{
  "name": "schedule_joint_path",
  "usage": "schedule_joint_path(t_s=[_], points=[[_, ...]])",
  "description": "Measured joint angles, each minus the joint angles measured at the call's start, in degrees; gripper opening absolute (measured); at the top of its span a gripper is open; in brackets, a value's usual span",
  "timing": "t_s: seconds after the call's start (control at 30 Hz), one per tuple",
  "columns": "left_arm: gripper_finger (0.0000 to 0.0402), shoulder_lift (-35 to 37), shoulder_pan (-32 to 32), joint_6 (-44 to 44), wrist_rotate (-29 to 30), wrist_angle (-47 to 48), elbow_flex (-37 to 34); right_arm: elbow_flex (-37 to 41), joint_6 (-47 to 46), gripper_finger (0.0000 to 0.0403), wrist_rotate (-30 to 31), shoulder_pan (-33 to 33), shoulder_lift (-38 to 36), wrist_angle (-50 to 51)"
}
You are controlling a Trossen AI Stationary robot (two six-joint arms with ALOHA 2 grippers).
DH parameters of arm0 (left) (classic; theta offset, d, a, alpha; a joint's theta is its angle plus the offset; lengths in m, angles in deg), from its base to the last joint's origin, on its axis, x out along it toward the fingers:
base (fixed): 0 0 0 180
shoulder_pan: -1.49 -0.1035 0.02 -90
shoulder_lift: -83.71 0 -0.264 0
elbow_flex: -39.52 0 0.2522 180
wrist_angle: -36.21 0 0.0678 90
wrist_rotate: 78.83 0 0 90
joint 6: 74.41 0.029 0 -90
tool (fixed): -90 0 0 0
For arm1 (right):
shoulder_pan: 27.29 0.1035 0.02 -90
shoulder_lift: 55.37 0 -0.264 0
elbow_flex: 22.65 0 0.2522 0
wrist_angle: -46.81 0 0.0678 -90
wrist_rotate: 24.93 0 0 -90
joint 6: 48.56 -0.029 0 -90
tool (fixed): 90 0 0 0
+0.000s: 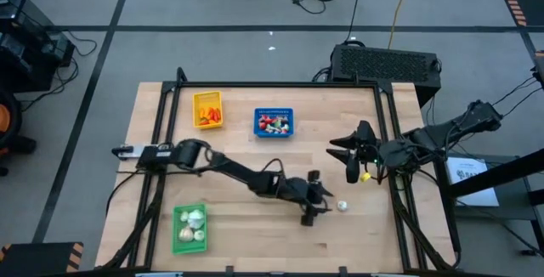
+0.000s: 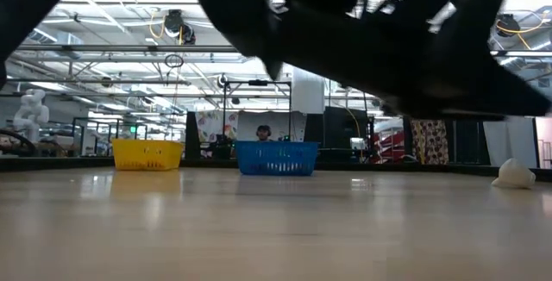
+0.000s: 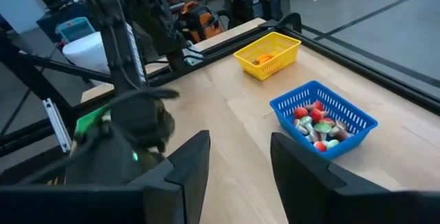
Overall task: Sort produce into baskets
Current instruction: Put the garlic into the green bin
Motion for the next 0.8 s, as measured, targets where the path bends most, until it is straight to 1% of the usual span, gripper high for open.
schedule_joint_path(t_s=[0.13,0.23,0.33,0.5,0.63,0.7,0.8], points=[[0.0231,-6.0,-0.8,0.1,-5.2,0.4,7.5,0.0,0.8,0.0146,0.0,0.0,0.0,0.1],[0.0231,-9.5,-1.1,0.3,-6.5,0.5,12.5,0.0,0.7,0.0146,0.0,0.0,0.0,0.8],[0.0231,-11.0,-1.2,0.6,-6.6,0.1,15.7,0.0,0.0,0.0146,-0.1,0.0,0.0,1.5],[0.0231,-12.2,-1.2,7.4,-6.6,-2.0,17.0,0.0,-1.4,0.0146,-0.1,0.0,0.0,3.6],[0.0233,-12.2,-1.3,7.8,-6.3,-2.1,17.0,0.0,-1.7,0.0146,-0.1,-0.1,0.0,3.5],[0.0244,-12.2,-1.7,7.6,-5.2,-1.8,17.0,0.0,-1.7,0.0146,-0.1,-0.1,0.0,3.3],[0.0273,-12.2,-2.7,6.0,-4.4,-1.8,17.0,0.0,-1.7,0.0146,0.0,-0.1,0.0,2.5]])
